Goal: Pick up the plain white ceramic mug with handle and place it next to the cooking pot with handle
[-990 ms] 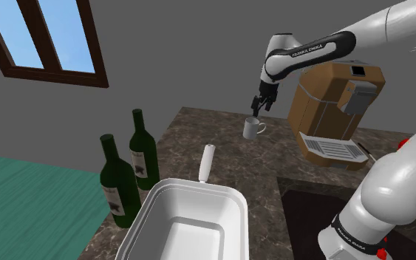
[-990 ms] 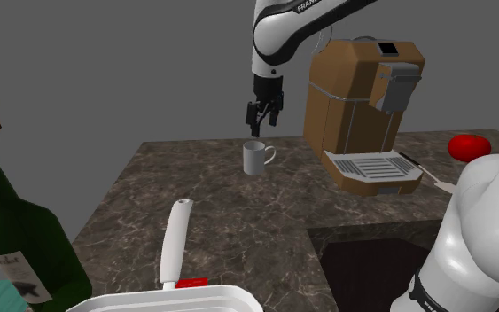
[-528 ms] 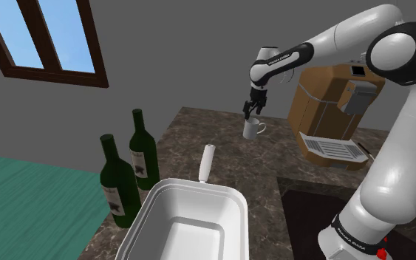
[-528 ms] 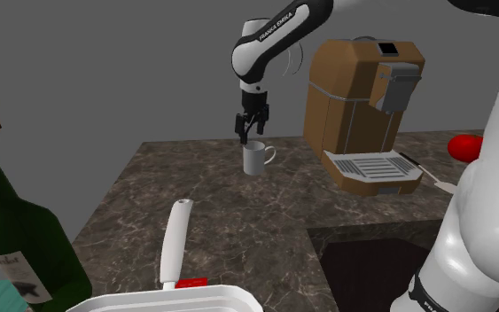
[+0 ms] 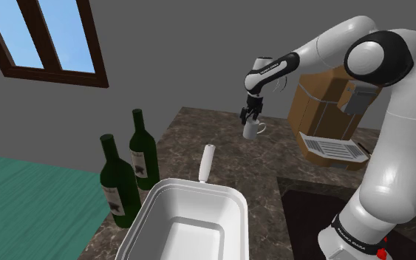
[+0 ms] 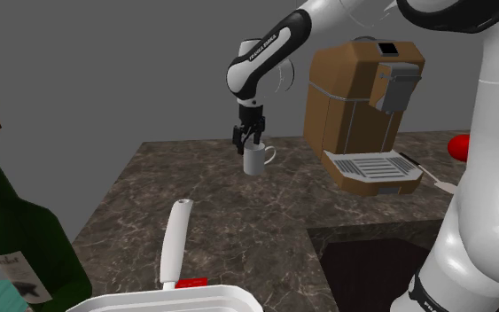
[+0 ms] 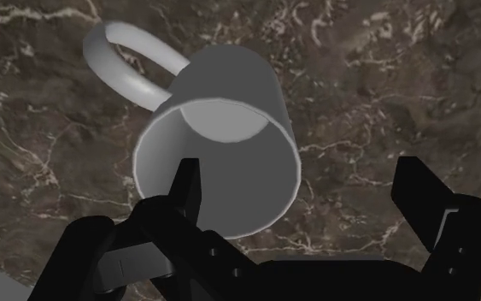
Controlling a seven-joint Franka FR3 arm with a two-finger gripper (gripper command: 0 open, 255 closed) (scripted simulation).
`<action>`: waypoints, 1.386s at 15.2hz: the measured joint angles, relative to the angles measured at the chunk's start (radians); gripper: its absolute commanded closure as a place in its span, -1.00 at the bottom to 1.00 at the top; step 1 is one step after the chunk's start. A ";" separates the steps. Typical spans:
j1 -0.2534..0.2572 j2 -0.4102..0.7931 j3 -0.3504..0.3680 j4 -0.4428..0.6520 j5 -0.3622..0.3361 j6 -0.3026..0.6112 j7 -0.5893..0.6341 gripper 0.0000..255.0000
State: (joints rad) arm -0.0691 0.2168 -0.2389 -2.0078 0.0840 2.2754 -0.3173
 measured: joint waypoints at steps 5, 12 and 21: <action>-0.001 0.019 0.002 -0.011 0.007 0.029 -0.005 -1.00; -0.002 0.019 0.002 -0.011 0.007 0.029 -0.005 1.00; -0.001 0.011 0.001 -0.004 0.004 0.015 -0.002 1.00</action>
State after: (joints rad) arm -0.0697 0.2275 -0.2376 -2.0114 0.0879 2.2900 -0.3195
